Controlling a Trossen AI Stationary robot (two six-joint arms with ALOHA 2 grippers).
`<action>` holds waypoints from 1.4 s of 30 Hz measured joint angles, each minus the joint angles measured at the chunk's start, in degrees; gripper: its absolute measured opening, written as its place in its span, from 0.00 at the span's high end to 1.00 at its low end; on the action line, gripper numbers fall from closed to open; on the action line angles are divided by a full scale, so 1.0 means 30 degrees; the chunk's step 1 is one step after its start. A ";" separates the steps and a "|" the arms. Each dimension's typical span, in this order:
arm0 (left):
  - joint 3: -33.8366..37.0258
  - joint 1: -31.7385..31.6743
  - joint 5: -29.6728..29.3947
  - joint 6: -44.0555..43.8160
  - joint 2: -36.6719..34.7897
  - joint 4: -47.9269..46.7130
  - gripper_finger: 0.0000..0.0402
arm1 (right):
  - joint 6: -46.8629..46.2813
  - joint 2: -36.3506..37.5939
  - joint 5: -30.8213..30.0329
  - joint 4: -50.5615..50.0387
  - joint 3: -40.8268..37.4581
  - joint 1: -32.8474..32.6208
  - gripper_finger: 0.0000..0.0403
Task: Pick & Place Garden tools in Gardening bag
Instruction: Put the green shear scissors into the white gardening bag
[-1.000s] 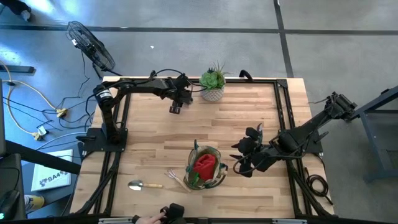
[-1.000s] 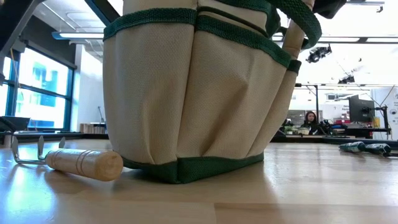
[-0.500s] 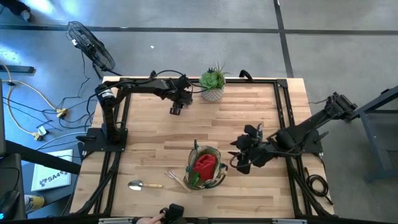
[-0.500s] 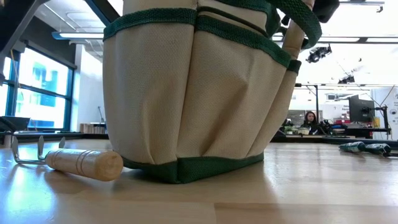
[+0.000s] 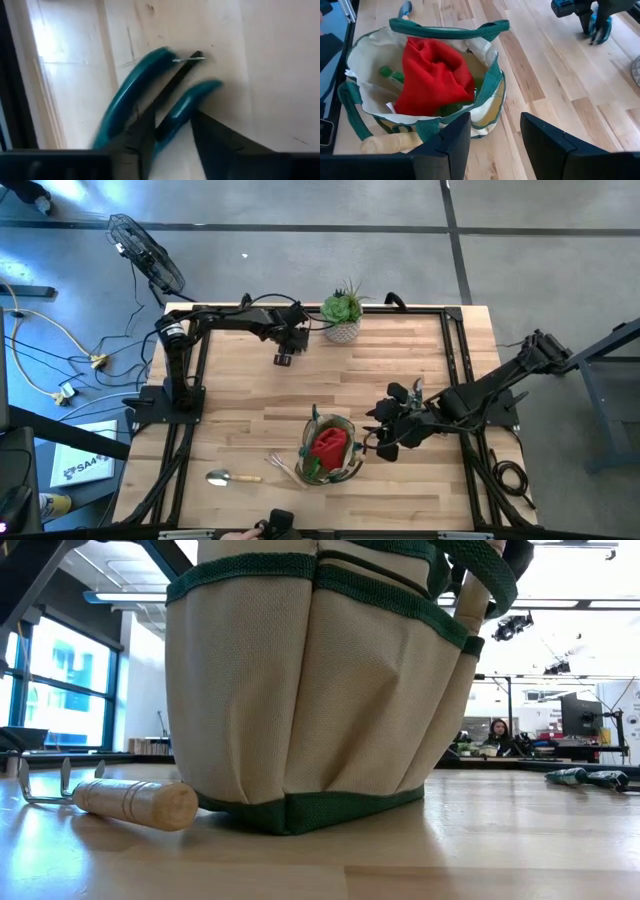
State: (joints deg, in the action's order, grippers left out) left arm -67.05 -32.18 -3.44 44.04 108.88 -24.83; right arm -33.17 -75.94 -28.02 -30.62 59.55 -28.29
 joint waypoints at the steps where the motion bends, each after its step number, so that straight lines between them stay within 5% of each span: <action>1: 0.0000 0.0013 0.0020 -0.0128 0.0007 -0.0052 0.76 | 0.0015 0.0000 -0.0021 0.0043 0.0000 -0.0013 0.59; 4: 0.0017 0.0168 -0.0147 -0.0317 0.0007 -0.0198 0.91 | 0.0007 0.0000 -0.0014 0.0175 0.0000 -0.0015 0.59; 20: 0.0117 0.3207 -0.5036 -0.3218 -0.0432 -0.2440 0.92 | 0.0351 -0.0080 0.0411 0.0810 0.0007 -0.0213 0.59; 34: -0.3187 0.6318 -0.9479 -0.9306 -0.2764 -1.2710 0.92 | 0.3674 -0.0087 0.1120 0.2109 0.0022 -0.0487 0.59; 42: -0.5959 0.9252 -0.8884 -1.6712 -0.5455 -1.7824 0.92 | 0.9950 -0.0095 0.3619 0.6664 0.0022 -0.0568 0.68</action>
State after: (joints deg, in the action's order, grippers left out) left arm -84.92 -4.43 -30.09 -6.09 92.51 -78.30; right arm -3.32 -76.23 -17.17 -10.62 59.61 -30.00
